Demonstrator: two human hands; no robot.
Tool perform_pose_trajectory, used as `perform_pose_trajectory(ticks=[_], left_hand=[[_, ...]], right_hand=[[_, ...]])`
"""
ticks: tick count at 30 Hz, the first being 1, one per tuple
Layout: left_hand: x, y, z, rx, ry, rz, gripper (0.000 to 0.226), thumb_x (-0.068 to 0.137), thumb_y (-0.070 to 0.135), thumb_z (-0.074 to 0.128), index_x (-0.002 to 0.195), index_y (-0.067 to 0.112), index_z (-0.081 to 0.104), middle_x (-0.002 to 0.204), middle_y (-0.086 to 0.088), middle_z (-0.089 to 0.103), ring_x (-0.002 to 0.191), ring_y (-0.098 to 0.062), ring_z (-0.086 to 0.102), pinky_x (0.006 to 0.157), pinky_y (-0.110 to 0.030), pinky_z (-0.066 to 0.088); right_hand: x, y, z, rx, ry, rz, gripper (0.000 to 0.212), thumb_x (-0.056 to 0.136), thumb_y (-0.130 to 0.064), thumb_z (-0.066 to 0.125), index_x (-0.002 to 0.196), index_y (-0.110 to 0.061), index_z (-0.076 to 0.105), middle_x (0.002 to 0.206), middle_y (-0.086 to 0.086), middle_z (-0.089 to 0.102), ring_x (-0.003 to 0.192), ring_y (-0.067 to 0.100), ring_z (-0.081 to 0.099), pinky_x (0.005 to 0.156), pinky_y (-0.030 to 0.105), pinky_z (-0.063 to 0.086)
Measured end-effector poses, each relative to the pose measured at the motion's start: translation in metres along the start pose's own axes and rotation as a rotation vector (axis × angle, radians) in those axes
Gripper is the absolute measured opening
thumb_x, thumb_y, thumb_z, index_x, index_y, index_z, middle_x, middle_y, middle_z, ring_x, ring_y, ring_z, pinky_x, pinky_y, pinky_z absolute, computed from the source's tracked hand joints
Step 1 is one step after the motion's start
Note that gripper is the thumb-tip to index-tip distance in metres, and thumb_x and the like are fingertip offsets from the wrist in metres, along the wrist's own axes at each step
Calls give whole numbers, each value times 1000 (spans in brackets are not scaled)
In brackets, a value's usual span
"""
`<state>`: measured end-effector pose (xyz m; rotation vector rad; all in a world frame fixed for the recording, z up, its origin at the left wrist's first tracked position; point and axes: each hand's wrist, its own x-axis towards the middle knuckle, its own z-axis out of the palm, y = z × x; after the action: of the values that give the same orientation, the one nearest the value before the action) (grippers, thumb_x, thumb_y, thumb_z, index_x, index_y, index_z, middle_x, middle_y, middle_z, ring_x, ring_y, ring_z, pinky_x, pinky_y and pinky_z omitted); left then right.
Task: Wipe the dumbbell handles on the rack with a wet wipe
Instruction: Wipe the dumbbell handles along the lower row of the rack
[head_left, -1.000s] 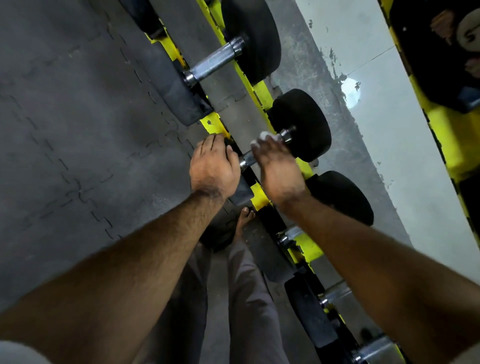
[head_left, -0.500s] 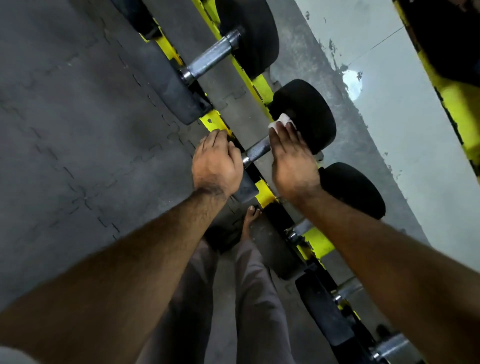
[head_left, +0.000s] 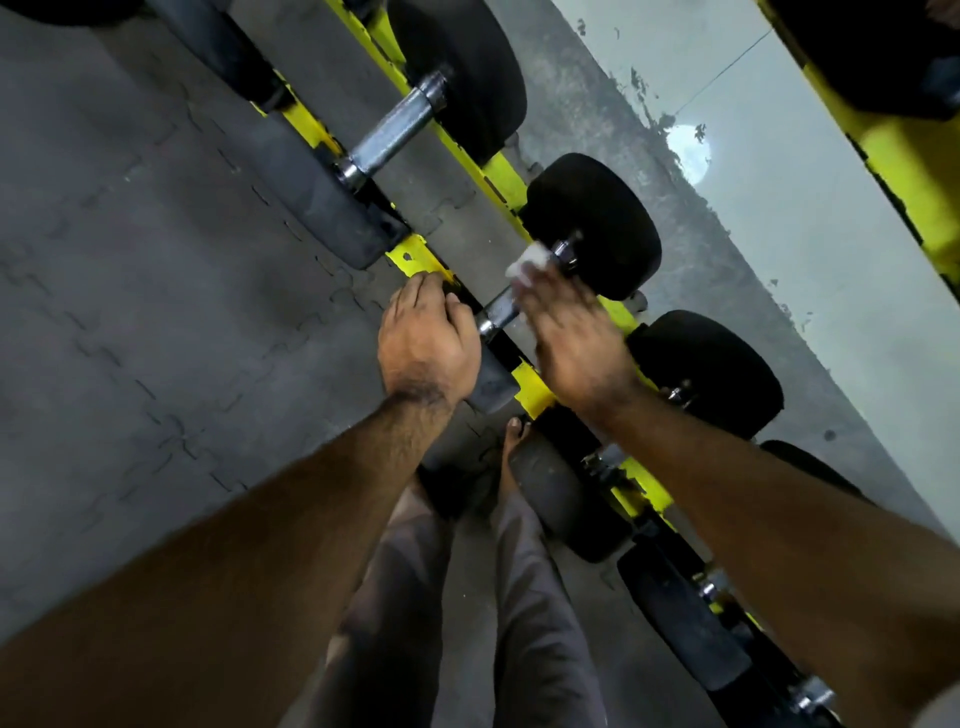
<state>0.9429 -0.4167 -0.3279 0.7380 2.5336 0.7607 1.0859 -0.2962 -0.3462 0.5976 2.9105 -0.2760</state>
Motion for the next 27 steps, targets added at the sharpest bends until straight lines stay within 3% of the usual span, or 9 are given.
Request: perform_pose_trajectory(ticks=[3,6,8,12,16,18,21,25,27], left_hand=[[-2,-2,1,-14,7,15,47,92,27,36,120,0,62,121,-16,64,114,-33,57,103,-48,44],[-1,-1,0,-25,0,6,45,92,24,38,120,-2,62,121,-17,64,115,-34,57,103,-48,44],[-2,0,-2,-21,-6,12,45,92,24,38,121,-2,62,122,-18,64,115,-35,57,103,-48,44],[-2,-1,-1,-25,17,9,47,92,26,36,120,-2,62,121,-17,65,115,-33,57,104,-46,44],[-2,0,0,-30,36,14,44,92,24,39,119,-1,64,118,-16,66,111,-33,59,101,-44,46],[-3,0,0,-35,43,26,41,92,21,41,118,-1,64,116,-15,66,110,-32,59,100,-44,47],[-4,0,0,-38,57,25,44,92,23,40,120,-1,64,118,-15,67,112,-32,59,101,-43,46],[-3,2,-2,-36,59,14,52,90,29,34,121,0,64,121,-14,67,115,-32,59,102,-40,45],[-4,2,-1,-33,62,16,50,91,28,35,121,0,65,122,-14,66,116,-31,59,103,-39,44]], right_hand=[[3,-4,3,6,6,199,74,91,-13,50,156,-1,18,165,15,13,154,30,7,123,43,20],[0,-14,6,52,-14,41,76,86,-12,51,155,-2,23,164,15,17,153,33,8,125,40,10],[-2,5,-1,28,-29,-56,75,85,-12,48,156,-3,25,165,13,17,154,29,10,124,41,15],[2,1,-3,109,-14,77,71,87,-10,46,154,0,26,164,15,20,153,32,11,119,48,27],[-5,-3,9,89,-18,-263,65,92,-11,38,155,-5,28,163,11,23,153,29,15,124,42,16],[0,13,5,21,35,-192,61,96,-14,35,156,-7,27,164,10,21,153,26,15,124,39,14],[4,5,7,6,76,22,71,87,-9,44,155,-2,26,164,14,20,153,32,15,123,43,18],[-7,-11,21,-18,-20,-350,65,92,-13,33,156,-6,26,163,11,24,152,27,20,124,40,13],[0,12,12,-100,-7,-393,62,95,-13,30,156,-8,26,164,10,22,152,25,18,124,40,13]])
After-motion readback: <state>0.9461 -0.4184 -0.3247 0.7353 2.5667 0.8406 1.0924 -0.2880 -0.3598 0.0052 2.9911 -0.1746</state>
